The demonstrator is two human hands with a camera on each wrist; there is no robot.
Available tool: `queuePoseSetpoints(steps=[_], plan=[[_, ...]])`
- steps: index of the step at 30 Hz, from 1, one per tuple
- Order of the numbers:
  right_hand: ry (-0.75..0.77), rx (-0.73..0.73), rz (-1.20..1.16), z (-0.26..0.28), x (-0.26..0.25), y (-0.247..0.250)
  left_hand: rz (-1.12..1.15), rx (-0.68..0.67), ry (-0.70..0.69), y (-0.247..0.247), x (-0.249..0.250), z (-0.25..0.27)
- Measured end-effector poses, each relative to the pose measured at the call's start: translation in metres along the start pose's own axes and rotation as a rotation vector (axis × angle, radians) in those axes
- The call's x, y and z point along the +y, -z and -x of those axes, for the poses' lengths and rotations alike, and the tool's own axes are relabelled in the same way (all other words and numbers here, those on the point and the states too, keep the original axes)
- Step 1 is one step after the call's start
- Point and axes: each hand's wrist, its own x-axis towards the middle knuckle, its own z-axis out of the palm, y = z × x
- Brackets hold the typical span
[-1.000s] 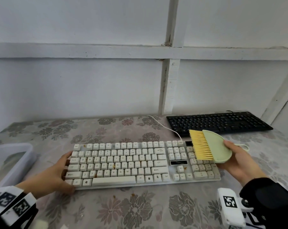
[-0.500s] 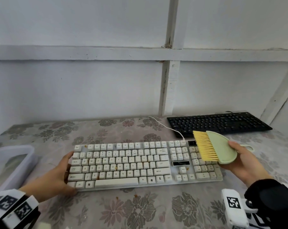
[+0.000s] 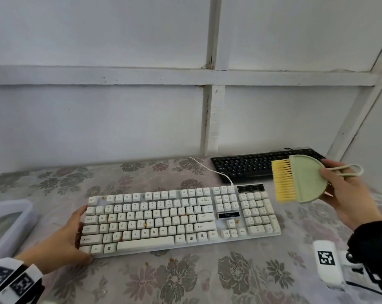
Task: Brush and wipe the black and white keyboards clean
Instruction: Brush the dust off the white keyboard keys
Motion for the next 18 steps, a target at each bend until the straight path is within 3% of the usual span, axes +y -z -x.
queuePoseSetpoints(steps=[4, 18], plan=[[0.055, -0.136, 0.141, 0.014, 0.006, -0.008, -0.014, -0.002, -0.005, -0.001, 0.001, -0.001], [0.004, -0.334, 0.548, 0.031, -0.008, 0.005, -0.048, -0.002, 0.016, -0.001, 0.003, 0.001]])
